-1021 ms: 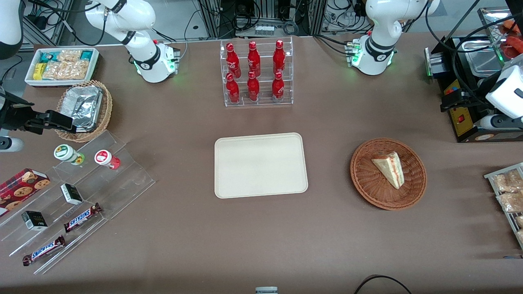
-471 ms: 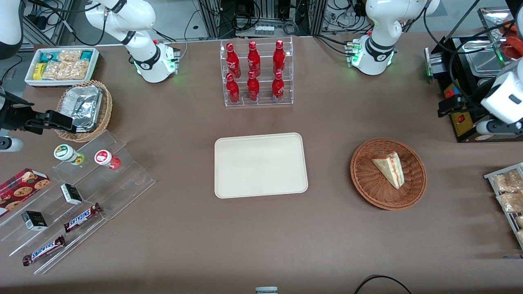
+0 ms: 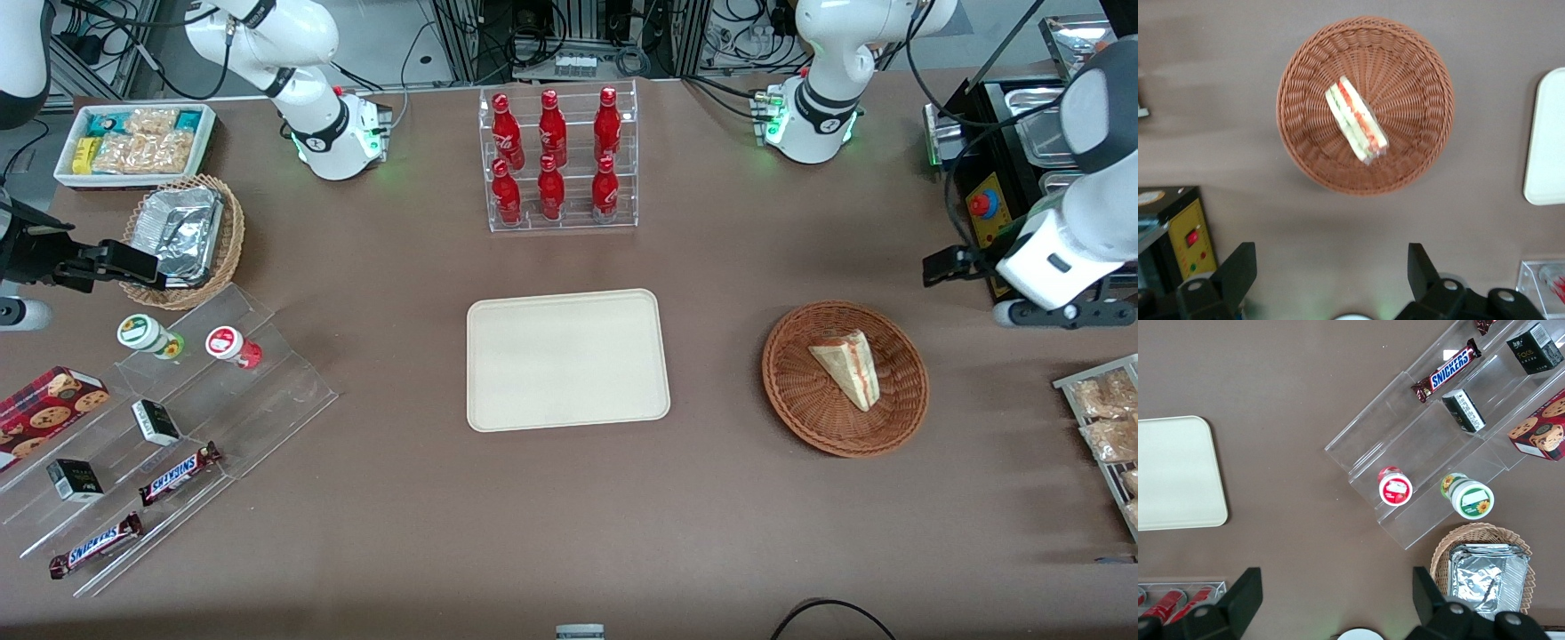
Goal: Place sandwich from basket to tray
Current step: 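Move the left gripper over the sandwich in the wicker basket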
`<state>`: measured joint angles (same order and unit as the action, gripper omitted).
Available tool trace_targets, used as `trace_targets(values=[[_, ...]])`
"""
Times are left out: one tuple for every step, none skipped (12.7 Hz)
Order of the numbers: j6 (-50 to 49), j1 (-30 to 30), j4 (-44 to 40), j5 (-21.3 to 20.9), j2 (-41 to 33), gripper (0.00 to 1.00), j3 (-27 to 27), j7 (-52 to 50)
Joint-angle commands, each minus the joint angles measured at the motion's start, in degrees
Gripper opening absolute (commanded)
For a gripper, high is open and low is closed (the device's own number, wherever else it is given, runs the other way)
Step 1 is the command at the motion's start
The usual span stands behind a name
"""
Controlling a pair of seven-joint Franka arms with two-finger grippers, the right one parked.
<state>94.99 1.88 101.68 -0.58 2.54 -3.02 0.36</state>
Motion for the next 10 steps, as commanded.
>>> trace_targets(values=[[6.6, 0.0, 5.6, -0.6, -0.1, 1.00, -0.2, -0.7], [9.4, 0.0, 7.5, -0.6, 0.3, 1.00, -0.2, -1.3], [13.1, 0.0, 9.7, -0.6, 0.8, 1.00, -0.2, -2.2], [16.9, 0.0, 12.2, -0.6, 1.4, 1.00, -0.2, -2.8], [20.6, 0.0, 14.1, -0.6, 2.2, 1.00, -0.2, -3.3], [23.3, 0.0, 15.5, -0.6, 3.2, 1.00, -0.2, -3.6], [24.9, 0.0, 16.1, -0.6, 4.1, 1.00, -0.2, -5.0], [25.2, 0.1, 16.1, -0.4, 4.9, 1.00, -0.2, -7.1], [25.6, 0.0, 16.0, -0.3, 5.5, 1.00, -0.2, -10.6], [26.5, 0.0, 16.1, -0.3, 6.1, 1.00, -0.2, -15.3]])
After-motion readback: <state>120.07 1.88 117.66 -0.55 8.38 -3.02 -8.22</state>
